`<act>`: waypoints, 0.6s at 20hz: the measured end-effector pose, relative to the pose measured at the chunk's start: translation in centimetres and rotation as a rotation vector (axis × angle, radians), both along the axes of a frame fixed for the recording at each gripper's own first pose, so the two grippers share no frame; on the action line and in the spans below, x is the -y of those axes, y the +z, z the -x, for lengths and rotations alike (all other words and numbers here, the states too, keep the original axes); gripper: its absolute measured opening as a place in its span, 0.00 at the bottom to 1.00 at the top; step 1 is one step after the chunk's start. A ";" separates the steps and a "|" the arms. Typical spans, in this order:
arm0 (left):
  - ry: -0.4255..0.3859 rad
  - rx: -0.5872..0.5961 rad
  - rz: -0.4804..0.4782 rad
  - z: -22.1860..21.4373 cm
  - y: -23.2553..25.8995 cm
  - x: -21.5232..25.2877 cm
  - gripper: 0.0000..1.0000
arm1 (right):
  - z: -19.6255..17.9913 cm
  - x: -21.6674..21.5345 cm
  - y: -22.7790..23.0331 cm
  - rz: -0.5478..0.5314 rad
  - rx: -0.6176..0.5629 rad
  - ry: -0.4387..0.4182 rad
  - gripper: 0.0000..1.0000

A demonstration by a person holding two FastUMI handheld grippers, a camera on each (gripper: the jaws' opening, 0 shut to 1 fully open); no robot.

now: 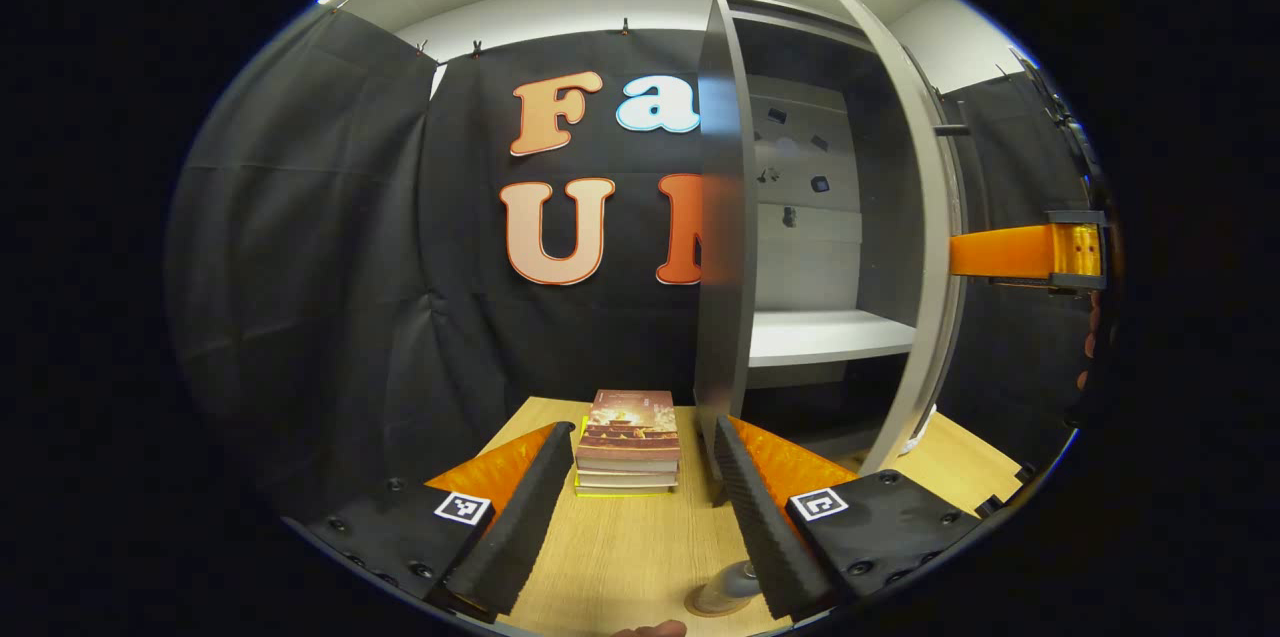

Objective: Open the cabinet door with the right hand, grasp the bottle in the cabinet with the left hand and place it on the coaster, then close the cabinet door with the right hand.

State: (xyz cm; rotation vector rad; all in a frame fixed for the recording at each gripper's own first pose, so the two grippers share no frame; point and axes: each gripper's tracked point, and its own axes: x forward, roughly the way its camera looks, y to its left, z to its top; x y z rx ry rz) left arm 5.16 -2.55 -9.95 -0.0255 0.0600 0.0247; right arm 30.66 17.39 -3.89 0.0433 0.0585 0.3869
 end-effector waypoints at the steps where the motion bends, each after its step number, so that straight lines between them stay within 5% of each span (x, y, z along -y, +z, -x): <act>1: 0.001 0.001 0.003 -0.3 0.0 -0.3 0.93 | -0.3 -0.2 -0.1 -0.001 0.000 0.000 0.75; 8: -0.017 -0.008 0.030 -2.8 -0.2 -1.1 0.93 | -2.7 -1.2 -0.4 0.001 0.020 -0.028 0.96; 12: -0.039 -0.009 0.031 -4.2 -0.6 -0.7 0.93 | -2.9 -2.6 -0.9 0.020 0.044 -0.080 0.95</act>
